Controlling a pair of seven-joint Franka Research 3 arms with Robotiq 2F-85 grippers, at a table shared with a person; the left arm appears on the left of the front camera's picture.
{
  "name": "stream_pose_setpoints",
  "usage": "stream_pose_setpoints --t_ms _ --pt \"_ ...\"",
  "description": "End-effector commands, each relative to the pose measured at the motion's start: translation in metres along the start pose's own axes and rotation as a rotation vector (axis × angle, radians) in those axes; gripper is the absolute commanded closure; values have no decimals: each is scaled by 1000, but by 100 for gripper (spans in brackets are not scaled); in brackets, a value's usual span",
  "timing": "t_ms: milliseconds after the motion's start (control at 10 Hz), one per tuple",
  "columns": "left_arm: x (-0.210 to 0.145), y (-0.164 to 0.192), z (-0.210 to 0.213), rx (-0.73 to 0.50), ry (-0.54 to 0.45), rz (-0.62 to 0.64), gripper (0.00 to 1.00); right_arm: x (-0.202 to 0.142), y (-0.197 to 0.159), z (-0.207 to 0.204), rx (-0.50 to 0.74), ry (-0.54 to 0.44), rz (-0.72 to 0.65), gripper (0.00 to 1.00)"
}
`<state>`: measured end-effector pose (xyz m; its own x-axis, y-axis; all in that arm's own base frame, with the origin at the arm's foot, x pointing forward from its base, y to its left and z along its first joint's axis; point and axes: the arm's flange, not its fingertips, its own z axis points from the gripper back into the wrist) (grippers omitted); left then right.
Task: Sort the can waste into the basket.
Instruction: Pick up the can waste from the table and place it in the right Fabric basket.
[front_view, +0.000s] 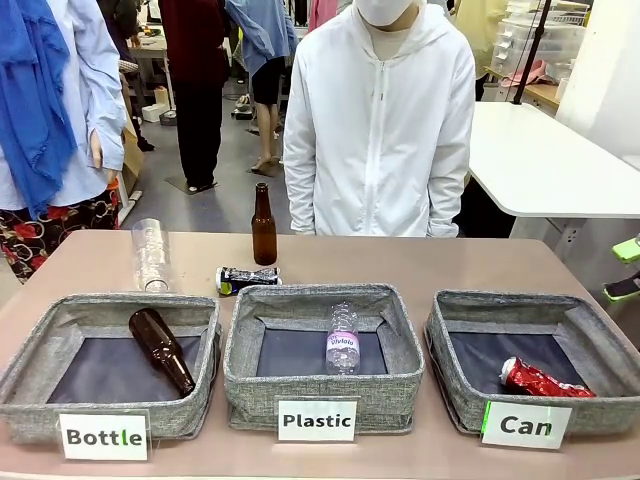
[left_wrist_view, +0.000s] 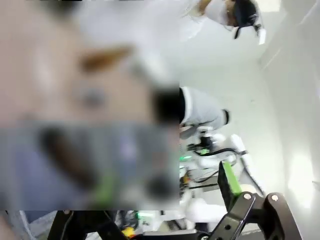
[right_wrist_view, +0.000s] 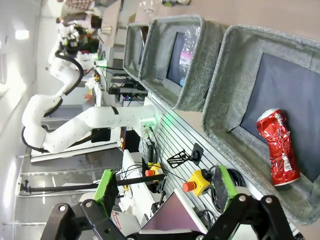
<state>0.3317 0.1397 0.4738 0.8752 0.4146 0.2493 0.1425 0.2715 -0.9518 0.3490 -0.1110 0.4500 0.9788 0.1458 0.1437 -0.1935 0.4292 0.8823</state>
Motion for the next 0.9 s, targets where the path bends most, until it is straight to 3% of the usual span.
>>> stream_pose_setpoints --t_ms 0,200,300,400,500,600,700,800 --pt "26 -18 -61 299 77 -197 0 -2 -1 -1 -8 -8 17 0" --pt "26 -25 -113 567 119 -378 0 -2 -1 -1 -8 -8 17 0" --pt "25 -28 -135 657 140 -526 0 -2 -1 -1 -8 -8 17 0" --pt "22 -30 -154 680 130 -701 0 -2 -1 -1 -8 -8 17 0" --pt "23 -37 -155 628 38 -766 0 -2 -1 -1 -8 -8 17 0" --pt "24 -46 -151 614 154 -560 0 -2 -1 -1 -8 -8 17 0" --pt "24 -46 -151 614 154 -560 0 -2 -1 -1 -8 -8 17 0" --pt "22 -51 -166 650 131 -687 0 -2 -1 -1 -8 -8 17 0"
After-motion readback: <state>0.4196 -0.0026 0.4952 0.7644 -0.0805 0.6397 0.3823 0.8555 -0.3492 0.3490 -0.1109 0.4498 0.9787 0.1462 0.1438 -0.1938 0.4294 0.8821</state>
